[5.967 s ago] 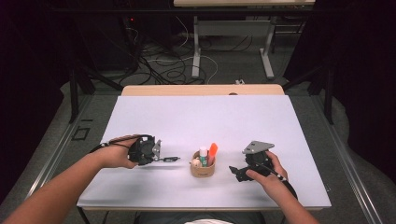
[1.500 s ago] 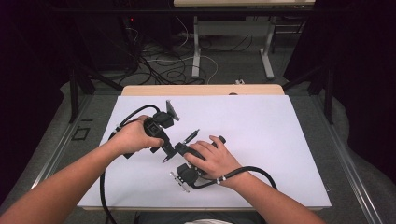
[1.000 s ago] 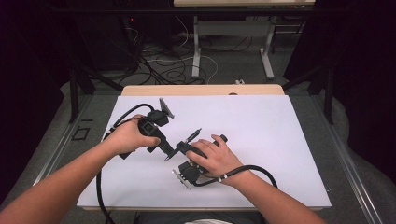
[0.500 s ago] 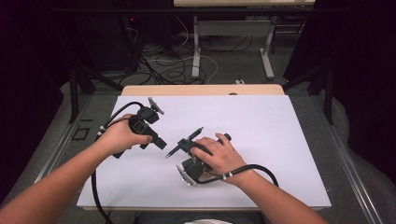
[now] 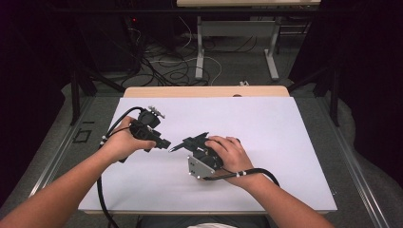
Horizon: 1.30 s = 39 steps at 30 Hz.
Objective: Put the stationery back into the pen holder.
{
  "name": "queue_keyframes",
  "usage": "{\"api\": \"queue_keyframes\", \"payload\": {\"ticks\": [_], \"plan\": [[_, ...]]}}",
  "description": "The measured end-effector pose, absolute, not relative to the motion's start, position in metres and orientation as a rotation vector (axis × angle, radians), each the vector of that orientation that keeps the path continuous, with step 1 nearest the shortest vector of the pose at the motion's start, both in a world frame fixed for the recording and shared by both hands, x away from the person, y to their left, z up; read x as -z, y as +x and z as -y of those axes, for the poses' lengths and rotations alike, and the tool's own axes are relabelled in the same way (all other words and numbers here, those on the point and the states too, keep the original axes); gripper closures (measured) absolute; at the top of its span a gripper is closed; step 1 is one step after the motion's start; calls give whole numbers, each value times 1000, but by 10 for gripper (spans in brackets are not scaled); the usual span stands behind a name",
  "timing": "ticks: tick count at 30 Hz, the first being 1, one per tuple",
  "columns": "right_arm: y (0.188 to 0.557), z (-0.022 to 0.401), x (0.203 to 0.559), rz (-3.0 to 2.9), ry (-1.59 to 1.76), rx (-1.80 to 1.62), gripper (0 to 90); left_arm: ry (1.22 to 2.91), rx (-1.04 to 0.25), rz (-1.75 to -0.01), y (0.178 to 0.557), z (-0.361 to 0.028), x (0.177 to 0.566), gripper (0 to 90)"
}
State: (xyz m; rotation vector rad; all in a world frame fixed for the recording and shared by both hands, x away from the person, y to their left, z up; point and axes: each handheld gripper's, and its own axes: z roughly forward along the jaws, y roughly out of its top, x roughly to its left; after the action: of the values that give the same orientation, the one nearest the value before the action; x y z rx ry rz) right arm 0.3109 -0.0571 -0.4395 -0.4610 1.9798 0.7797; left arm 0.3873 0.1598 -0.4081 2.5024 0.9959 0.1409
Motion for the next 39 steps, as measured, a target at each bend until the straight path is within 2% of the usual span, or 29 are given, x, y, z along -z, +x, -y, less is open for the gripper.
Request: {"api": "queue_keyframes", "payload": {"ticks": [4,15,27,39], "plan": [[312,63,436,-2010,-345,-897,795,2464,-124,-997,387,-159,415,413],[317,79,431,-2047,-87,-1204,795,2317,-158,-1026,386,-166,434,169],[322,90,438,-2090,205,-1493,795,2251,-175,-1071,380,-173,453,25],[319,105,454,-2108,472,-1637,795,2206,-213,-1059,370,-174,459,3]]}}
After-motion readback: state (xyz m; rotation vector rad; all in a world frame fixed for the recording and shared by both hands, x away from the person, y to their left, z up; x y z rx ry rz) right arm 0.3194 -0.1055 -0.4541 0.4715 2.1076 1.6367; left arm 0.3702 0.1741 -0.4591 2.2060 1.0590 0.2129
